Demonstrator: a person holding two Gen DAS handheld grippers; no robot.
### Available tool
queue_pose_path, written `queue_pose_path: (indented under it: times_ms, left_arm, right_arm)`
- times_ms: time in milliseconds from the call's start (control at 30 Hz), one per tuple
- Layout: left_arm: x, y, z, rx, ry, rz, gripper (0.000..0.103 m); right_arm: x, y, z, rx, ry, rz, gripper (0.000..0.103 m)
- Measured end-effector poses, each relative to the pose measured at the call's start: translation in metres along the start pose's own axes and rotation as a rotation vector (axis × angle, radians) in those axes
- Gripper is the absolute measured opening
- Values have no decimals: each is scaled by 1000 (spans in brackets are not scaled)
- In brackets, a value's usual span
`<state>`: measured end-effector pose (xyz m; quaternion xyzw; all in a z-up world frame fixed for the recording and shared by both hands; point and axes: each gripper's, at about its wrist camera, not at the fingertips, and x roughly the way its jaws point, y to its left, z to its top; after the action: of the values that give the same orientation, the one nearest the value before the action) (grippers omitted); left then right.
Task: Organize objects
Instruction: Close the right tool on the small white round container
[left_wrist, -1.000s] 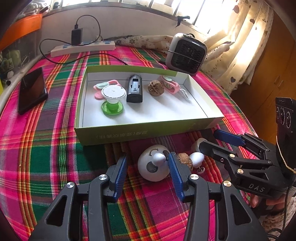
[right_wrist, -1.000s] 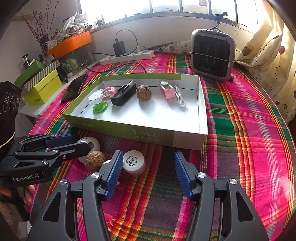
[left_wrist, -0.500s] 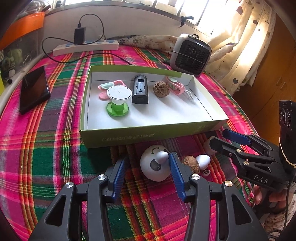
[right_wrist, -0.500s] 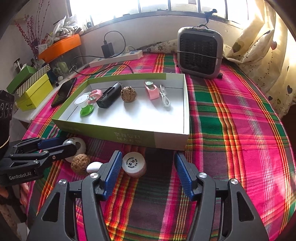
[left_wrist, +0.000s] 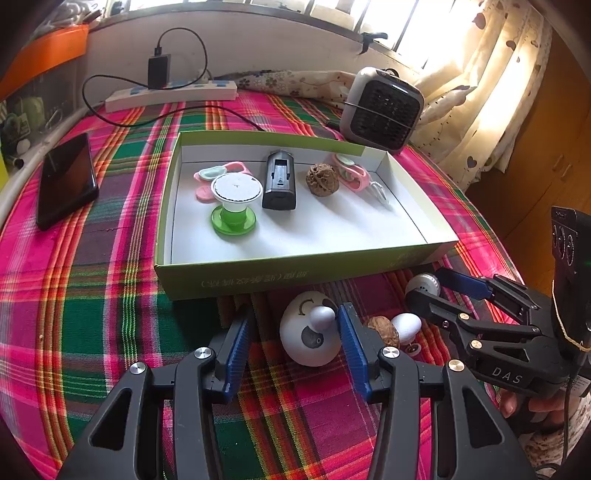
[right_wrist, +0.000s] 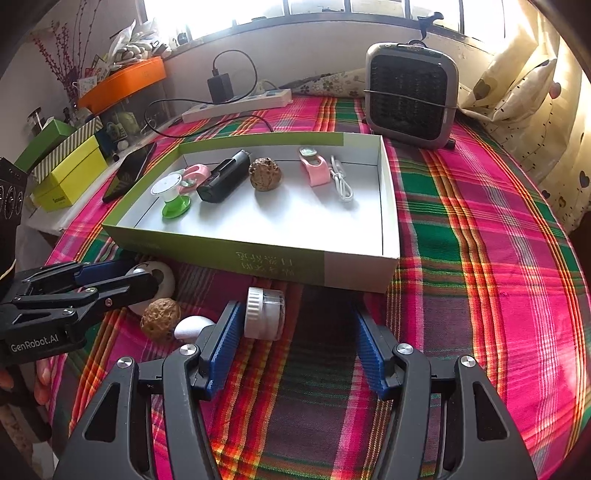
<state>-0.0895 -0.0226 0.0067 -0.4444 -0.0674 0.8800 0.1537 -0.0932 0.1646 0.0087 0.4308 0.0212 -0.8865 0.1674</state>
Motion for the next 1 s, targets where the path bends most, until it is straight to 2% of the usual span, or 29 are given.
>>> queue_pose_path:
  times_ms: [300,400,567,867,1000]
  left_arm:
    - [1,-1,1,0,-6,-6,41]
    - [2,-2,1,3,-5,-16,36]
    - [2,-7,1,12,-6,-22,30]
    - [1,-8,1,18,-9,-16,29]
    - [1,-8,1,16,-10,-17,29]
  right_arm:
    - [1,4,1,-13,1,4,58]
    - [1,6,1,-19,0,-1,50]
    - [1,5,1,-21,-2,5,42]
    - [1,8,1,-35,2,19,21]
    - [1,8,1,-38,2,19,20]
